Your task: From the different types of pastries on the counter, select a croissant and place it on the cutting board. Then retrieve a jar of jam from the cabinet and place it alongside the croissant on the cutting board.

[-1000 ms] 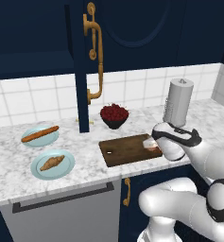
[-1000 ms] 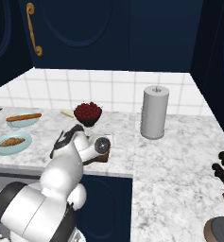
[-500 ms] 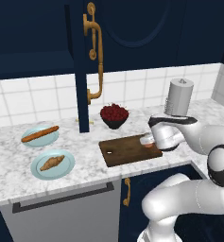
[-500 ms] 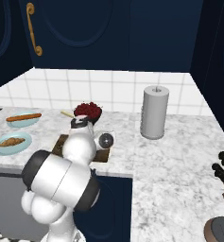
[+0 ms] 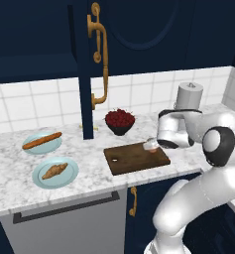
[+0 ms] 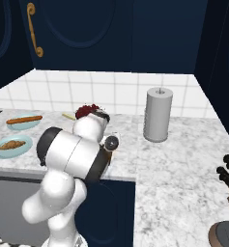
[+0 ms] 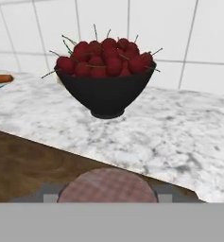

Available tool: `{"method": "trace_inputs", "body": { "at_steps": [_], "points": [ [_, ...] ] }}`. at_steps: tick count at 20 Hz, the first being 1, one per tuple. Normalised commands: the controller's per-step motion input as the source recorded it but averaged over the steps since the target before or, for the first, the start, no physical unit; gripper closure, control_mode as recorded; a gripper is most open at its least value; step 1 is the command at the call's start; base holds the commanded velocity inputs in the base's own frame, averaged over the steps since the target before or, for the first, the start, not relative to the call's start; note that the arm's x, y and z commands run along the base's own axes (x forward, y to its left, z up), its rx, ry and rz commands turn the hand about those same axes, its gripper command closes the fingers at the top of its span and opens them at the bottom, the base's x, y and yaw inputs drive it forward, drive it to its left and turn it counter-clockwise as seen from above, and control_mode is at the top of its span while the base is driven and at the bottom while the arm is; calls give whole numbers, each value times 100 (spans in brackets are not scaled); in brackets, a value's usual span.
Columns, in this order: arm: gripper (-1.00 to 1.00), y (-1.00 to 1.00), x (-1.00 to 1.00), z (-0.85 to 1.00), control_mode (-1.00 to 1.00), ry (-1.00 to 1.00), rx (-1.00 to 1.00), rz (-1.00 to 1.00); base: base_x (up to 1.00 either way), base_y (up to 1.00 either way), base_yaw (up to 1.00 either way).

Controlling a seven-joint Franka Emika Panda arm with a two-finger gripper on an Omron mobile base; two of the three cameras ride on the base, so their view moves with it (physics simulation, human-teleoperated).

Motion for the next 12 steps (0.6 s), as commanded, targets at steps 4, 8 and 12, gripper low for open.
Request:
{"method": "trace_inputs", "body": {
  "at_steps": [4, 8, 12],
  "points": [
    [100, 17, 43, -37, -100, -6, 0, 0, 0, 0, 0],
    [100, 0, 2, -54, -100, 0, 1, 0, 0, 0, 0],
    [100, -13, -10, -56, -100, -2, 5, 0, 0, 0, 0]
  ]
}}
